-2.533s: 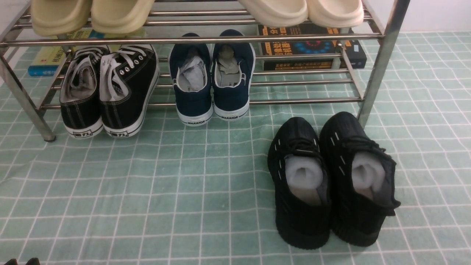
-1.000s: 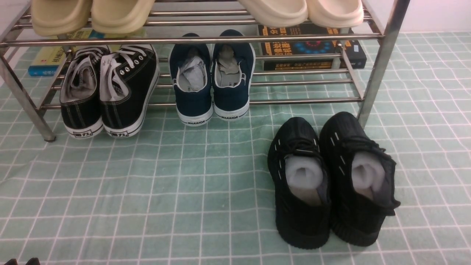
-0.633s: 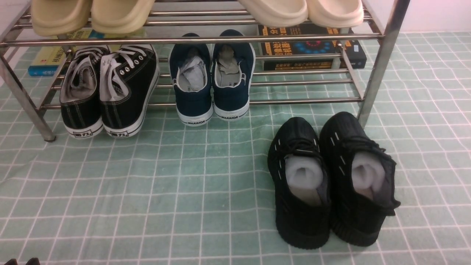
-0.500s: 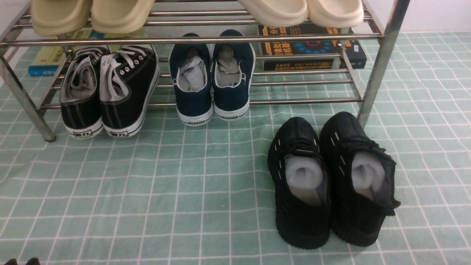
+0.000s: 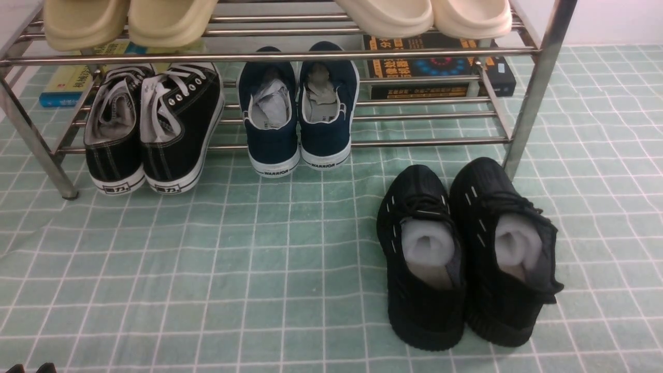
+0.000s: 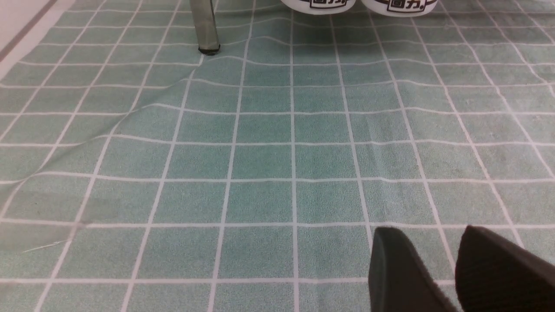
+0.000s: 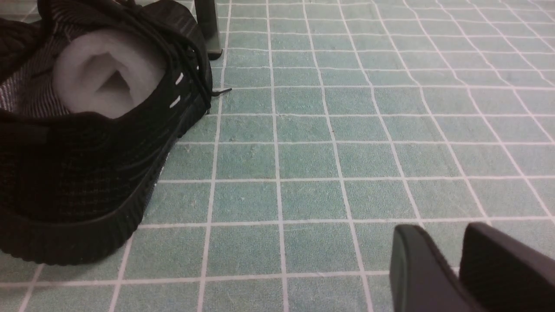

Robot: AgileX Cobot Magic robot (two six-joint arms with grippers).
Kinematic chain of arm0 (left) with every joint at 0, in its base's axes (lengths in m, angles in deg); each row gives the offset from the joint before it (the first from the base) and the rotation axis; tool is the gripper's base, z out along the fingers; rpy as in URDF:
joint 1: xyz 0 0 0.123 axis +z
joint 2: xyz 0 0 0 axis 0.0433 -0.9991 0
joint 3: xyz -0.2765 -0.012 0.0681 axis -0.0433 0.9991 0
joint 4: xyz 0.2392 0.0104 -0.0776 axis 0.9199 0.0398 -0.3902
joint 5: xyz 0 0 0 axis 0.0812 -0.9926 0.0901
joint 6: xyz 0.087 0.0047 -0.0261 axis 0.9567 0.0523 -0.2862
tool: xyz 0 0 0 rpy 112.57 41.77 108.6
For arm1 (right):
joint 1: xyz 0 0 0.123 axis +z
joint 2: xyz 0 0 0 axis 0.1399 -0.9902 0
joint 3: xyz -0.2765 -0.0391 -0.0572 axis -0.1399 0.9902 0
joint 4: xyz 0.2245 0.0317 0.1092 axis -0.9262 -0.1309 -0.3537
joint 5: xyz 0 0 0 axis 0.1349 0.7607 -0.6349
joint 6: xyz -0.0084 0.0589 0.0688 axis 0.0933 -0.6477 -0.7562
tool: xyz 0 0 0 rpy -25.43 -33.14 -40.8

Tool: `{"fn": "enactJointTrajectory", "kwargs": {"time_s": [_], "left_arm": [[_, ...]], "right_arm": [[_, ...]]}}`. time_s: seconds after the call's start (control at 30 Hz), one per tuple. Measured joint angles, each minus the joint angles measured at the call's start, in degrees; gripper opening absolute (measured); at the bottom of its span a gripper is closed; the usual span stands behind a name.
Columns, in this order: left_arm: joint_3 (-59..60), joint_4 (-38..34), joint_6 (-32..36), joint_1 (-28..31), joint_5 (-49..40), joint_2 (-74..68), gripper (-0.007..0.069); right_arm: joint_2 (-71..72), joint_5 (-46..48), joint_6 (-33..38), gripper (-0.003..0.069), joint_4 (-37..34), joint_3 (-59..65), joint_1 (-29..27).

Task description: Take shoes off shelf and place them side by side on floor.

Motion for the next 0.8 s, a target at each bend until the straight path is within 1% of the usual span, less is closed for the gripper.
{"fn": "enactJointTrajectory", "kwargs": {"time_s": [0.8], "left_arm": [[0.0,0.0,0.0,0.0,0.0,0.0,0.0242]], "right_arm": [[0.0,0.0,0.0,0.0213,0.0,0.0,0.0]]}}
